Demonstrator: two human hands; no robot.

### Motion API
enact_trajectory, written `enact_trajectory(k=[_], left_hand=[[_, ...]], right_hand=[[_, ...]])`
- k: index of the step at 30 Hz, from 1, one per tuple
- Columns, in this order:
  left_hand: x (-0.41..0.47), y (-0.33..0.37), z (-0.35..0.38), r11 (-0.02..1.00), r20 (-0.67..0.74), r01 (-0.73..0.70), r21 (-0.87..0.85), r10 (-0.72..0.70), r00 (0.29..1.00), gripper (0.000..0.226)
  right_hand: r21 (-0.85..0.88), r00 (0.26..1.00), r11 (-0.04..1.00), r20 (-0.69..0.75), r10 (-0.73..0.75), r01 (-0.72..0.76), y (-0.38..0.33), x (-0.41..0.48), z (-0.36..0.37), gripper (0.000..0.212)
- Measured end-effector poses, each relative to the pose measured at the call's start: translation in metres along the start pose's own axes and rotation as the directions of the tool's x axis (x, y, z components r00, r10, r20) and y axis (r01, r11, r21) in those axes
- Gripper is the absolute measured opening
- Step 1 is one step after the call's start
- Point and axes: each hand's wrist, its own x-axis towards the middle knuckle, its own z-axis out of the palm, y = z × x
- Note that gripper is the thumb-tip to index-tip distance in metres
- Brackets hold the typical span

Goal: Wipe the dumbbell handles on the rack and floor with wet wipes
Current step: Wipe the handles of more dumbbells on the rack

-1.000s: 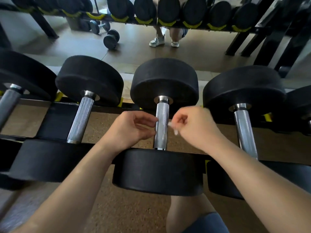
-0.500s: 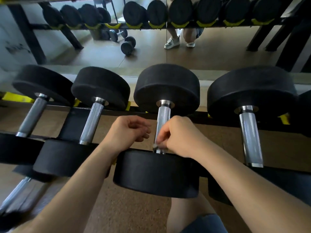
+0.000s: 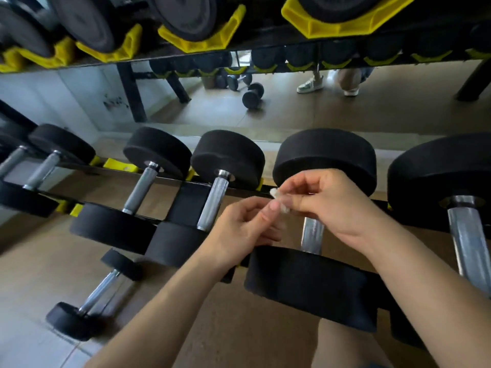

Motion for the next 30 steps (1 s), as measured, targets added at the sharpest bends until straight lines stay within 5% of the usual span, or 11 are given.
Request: enact_trajectory(k=[6,13,17,22,30], left_hand=[[-0.022,0.008,-0.036,0.966,-0.101,-0.057,-0.252,0.032,0.994,0.022],[-0.035,-0.01,-0.077,0.908,-0.085,-0.02,-0.418,-0.017,0.996,0.008],[-0.039,-0.02,-0.092,0.946,-0.1,-0.065,-0.319,0.035,0.994,0.017],[-0.036,-0.023,-0.104,0.966,-0.043,-0.2,-0.163,0.195,0.98,0.026],[-0.018,-0.033,-0.167,0.94,0.174,-0.146,-0.307,0.206,0.963,0.006]], right_hand=[[0.132,0.987,0.989,0.14,-0.078,0.059,-0.011,-0.005,0.048,0.025],[0.251,0.962,0.96,0.267,0.053,-0.122,-0.016,0.003,0.078,0.029],[0.017,0.989,0.998,0.137,0.052,-0.055,-0.02,-0.001,0.092,0.016],[-0.031,0.996,0.999,0.085,0.012,-0.009,-0.023,0.0,0.116,0.007],[0.401,0.973,0.89,0.162,0.166,-0.219,-0.016,0.02,0.143,0.029]])
